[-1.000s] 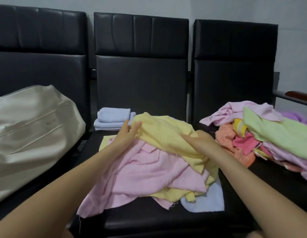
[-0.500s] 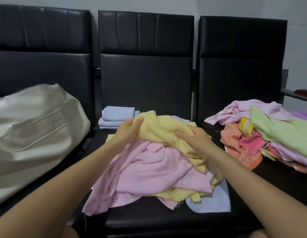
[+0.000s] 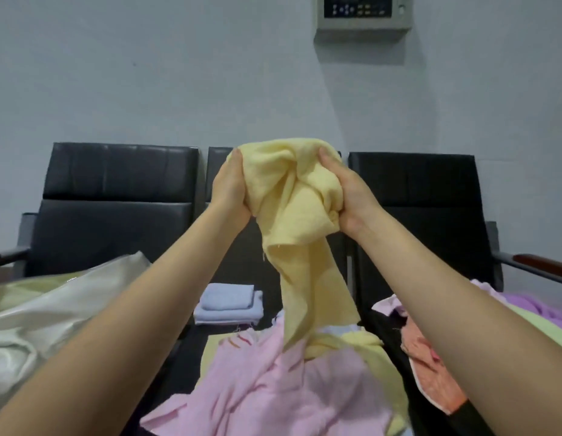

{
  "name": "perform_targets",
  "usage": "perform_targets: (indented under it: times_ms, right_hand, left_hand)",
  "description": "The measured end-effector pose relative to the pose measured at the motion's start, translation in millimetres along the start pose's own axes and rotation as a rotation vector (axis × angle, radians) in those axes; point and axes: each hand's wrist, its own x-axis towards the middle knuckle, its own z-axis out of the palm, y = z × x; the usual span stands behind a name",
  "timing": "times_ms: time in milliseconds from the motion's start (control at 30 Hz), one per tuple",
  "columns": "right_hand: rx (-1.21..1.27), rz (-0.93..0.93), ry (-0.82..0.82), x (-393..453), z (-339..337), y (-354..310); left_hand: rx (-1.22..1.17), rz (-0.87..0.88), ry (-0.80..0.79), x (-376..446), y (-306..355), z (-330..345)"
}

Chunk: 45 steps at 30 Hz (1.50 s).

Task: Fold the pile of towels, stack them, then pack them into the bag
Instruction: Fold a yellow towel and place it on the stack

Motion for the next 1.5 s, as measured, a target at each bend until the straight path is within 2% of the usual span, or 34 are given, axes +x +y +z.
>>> perform_targets:
  times_ms: [100,167,300,367,500,567,633,733,800,867,900,967,1000,1033,1067,1100,1133,1200,1267,1333,1400,1500]
  right_hand:
    - [0.012,-0.011,-0.024,-3,17,-2]
    - [-0.056,0.005,0.026,-9,15,12]
    - [-0.396,0.123,0.278,-22,-14,69]
    - [-0.530,0.218,0.347,-30,-40,108]
    - [-0.751,0.232,0.290,-53,-94,171]
    - [-0.832,0.196,0.322,-58,-112,184]
    - [-0.751,0.131,0.423,-60,-123,186]
    - [-0.336,0.027,0.569,-60,-129,178]
    - [-0.056,0.068,0.506,-59,-131,178]
    - [-0.032,0.245,0.389,-63,-128,179]
    - [-0.137,0.354,0.320,-67,-125,182]
    - [-0.603,0.489,0.164,-77,-120,195]
    - [-0.911,0.459,0.057,-81,-119,202]
    - [-1.165,0.373,-0.030,-83,-118,209]
    - [-1.299,0.276,-0.064,-84,-116,215]
    - [-1.300,0.209,-0.050,-82,-112,218]
    - [-1.200,0.182,-0.018,-80,-110,219]
    - [-0.928,0.226,0.040,-75,-101,218]
    - [-0.877,0.254,0.010,-72,-96,220]
    - [-0.841,0.217,-0.019,-73,-92,221]
    - [-0.687,0.163,0.046,-71,-90,218]
    - [-0.379,0.089,0.183,-66,-90,207]
  left_hand:
    - [0.037,0.018,0.067,-5,21,-6]
    - [0.096,0.005,0.088,-9,16,-18]
    - [0.298,-0.088,0.126,-15,-34,-58]
    - [0.379,-0.141,0.161,-22,-66,-80]
    - [0.455,-0.258,0.124,-42,-123,-119]
    - [0.473,-0.292,0.095,-50,-140,-132]
    - [0.434,-0.311,0.133,-56,-153,-140]
    - [0.372,-0.364,0.157,-60,-163,-154]
    - [0.370,-0.376,0.118,-65,-164,-164]
    - [0.473,-0.428,0.019,-72,-166,-176]
    - [0.569,-0.456,-0.071,-78,-167,-182]
    - [0.736,-0.470,-0.334,-88,-174,-191]
    - [0.773,-0.459,-0.426,-91,-178,-194]
    - [0.776,-0.445,-0.453,-94,-179,-194]
    - [0.749,-0.431,-0.440,-95,-179,-194]
    - [0.698,-0.420,-0.400,-95,-179,-193]
    - [0.642,-0.429,-0.334,-94,-179,-190]
    - [0.544,-0.579,-0.191,-91,-179,-187]
    - [0.474,-0.744,-0.175,-89,-177,-186]
    - [0.468,-0.817,-0.206,-88,-175,-184]
    - [0.477,-0.812,-0.193,-87,-174,-178]
    - [0.370,-0.640,-0.047,-79,-172,-167]
